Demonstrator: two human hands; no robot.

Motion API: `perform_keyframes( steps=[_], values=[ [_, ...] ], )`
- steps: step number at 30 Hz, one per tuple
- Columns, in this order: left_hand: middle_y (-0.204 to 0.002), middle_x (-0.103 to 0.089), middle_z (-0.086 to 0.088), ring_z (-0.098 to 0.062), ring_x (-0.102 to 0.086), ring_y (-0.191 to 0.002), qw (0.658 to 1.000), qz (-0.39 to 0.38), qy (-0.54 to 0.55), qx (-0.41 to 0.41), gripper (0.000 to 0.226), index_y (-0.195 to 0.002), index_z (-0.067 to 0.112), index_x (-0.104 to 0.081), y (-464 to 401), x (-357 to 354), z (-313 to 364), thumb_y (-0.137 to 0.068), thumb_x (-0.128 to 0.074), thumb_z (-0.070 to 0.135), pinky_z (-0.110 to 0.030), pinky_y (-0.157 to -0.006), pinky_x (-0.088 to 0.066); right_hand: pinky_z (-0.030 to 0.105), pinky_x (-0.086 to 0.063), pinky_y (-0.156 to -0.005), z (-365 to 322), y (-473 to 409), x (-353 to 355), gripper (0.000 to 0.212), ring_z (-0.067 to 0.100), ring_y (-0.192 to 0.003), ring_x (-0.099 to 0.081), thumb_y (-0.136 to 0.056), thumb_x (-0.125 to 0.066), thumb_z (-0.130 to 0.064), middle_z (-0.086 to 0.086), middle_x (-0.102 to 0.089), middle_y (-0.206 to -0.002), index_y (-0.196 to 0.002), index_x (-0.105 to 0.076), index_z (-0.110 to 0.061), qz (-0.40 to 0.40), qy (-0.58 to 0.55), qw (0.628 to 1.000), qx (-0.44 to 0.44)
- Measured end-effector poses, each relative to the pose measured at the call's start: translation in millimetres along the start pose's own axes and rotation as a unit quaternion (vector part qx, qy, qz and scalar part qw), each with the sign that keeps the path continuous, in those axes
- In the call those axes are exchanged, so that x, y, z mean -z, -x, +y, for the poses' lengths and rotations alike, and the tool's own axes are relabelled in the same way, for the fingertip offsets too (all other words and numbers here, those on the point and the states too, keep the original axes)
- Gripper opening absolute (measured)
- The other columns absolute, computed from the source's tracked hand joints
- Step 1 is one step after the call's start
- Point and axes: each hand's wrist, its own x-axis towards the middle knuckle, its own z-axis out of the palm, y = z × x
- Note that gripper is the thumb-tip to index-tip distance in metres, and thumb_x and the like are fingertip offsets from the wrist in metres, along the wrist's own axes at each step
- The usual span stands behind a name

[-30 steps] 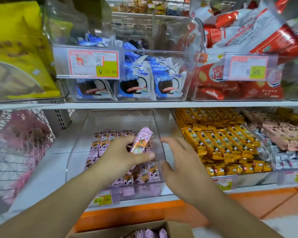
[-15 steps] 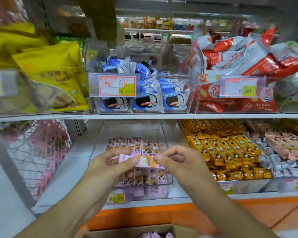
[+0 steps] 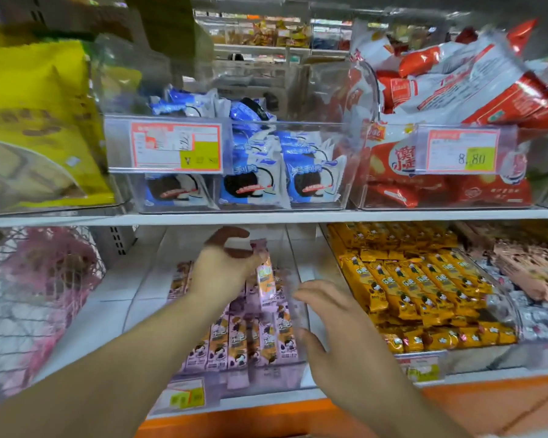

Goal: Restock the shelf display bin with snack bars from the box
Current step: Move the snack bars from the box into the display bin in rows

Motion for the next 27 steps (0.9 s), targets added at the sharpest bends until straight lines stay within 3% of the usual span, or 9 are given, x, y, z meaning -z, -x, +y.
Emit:
perform_keyframes(
  steps=[3, 6, 8, 11, 15, 17, 21, 23, 27],
  values=[
    [-0.083, -0.078, 0.005, -0.01, -0.074, -0.071, 0.999, -0.017, -0.041, -0.021, 0.023, -0.093, 0.024, -0.074, -25, -19, -16, -0.077, -0.091, 0.02, -0.027, -0.065, -0.059, -0.004, -0.009, -0.106, 9, -2, -3, 0.047, -0.007, -0.14, -0.028, -0.102, -0.062, -0.024, -0.033, -0.03, -0.146, -0.145, -0.05, -0.036, 0.002, -0.008, 1.0, 0.009],
    [-0.083, -0.079, 0.006, -0.021, -0.076, -0.077, 0.994, -0.041, -0.09, -0.048, 0.011, -0.084, 0.026, -0.079, -43, -32, -31, -0.079, -0.088, 0.026, -0.041, -0.073, -0.063, -0.003, -0.014, -0.106, 13, -4, -9, 0.045, -0.007, -0.139, -0.032, -0.099, -0.062, -0.023, -0.038, -0.029, -0.142, -0.141, -0.054, -0.036, 0.013, -0.025, 0.999, 0.016],
    [-0.086, -0.079, 0.009, -0.013, -0.075, -0.077, 0.987, -0.044, -0.139, -0.068, 0.006, -0.087, 0.025, -0.081, -48, -35, -36, -0.083, -0.085, 0.027, -0.036, -0.076, -0.063, -0.004, -0.018, -0.104, 15, -4, -13, 0.042, -0.006, -0.137, -0.034, -0.096, -0.059, -0.026, -0.037, -0.029, -0.142, -0.138, -0.056, -0.036, 0.02, -0.029, 0.999, 0.02],
    [-0.096, -0.077, 0.014, -0.005, -0.072, -0.085, 0.968, -0.076, -0.22, -0.098, 0.012, -0.102, 0.027, -0.081, -44, -36, -37, -0.092, -0.076, 0.033, -0.026, -0.082, -0.059, -0.003, -0.019, -0.103, 16, -4, -15, 0.043, -0.006, -0.136, -0.035, -0.092, -0.054, -0.03, -0.036, -0.03, -0.143, -0.134, -0.058, -0.035, 0.026, -0.028, 0.999, 0.023],
    [-0.106, -0.076, 0.005, -0.018, -0.071, -0.097, 0.915, -0.117, -0.344, -0.176, 0.019, -0.108, 0.024, -0.078, -34, -31, -39, -0.1, -0.061, 0.031, -0.03, -0.085, -0.057, 0.0, -0.019, -0.106, 15, -3, -13, 0.042, -0.003, -0.138, -0.036, -0.092, -0.056, -0.027, -0.036, -0.031, -0.142, -0.134, -0.059, -0.035, 0.025, -0.022, 0.999, 0.026],
    [-0.12, -0.072, 0.003, -0.021, -0.068, -0.109, 0.898, -0.144, -0.362, -0.205, 0.023, -0.119, 0.025, -0.074, -29, -26, -40, -0.102, -0.059, 0.032, -0.032, -0.092, -0.055, 0.0, -0.017, -0.106, 13, -3, -11, 0.042, -0.003, -0.139, -0.033, -0.095, -0.06, -0.024, -0.036, -0.028, -0.143, -0.136, -0.058, -0.035, 0.015, -0.015, 0.999, 0.025],
    [-0.15, -0.056, 0.012, -0.014, -0.054, -0.137, 0.882, -0.244, -0.358, -0.183, 0.038, -0.14, 0.036, -0.06, -25, -14, -43, -0.103, -0.058, 0.044, -0.036, -0.117, -0.042, -0.003, -0.013, -0.105, 11, -2, -8, 0.044, -0.006, -0.139, -0.03, -0.097, -0.063, -0.021, -0.038, -0.025, -0.142, -0.137, -0.057, -0.036, 0.008, -0.002, 1.0, 0.02],
    [-0.155, -0.05, 0.013, -0.015, -0.047, -0.143, 0.862, -0.272, -0.392, -0.174, 0.043, -0.143, 0.039, -0.057, -25, -10, -46, -0.101, -0.06, 0.046, -0.038, -0.122, -0.037, -0.004, -0.013, -0.104, 10, -2, -8, 0.043, -0.005, -0.14, -0.03, -0.098, -0.063, -0.02, -0.038, -0.025, -0.143, -0.138, -0.057, -0.036, 0.008, -0.001, 1.0, 0.018],
    [-0.161, -0.043, 0.013, -0.018, -0.047, -0.143, 0.838, -0.257, -0.441, -0.192, 0.047, -0.147, 0.04, -0.053, -28, -8, -47, -0.101, -0.063, 0.037, -0.037, -0.121, -0.037, -0.003, -0.014, -0.105, 9, -1, -8, 0.041, -0.004, -0.139, -0.031, -0.099, -0.063, -0.02, -0.037, -0.026, -0.144, -0.137, -0.056, -0.035, 0.007, 0.003, 1.0, 0.017]
  ],
)
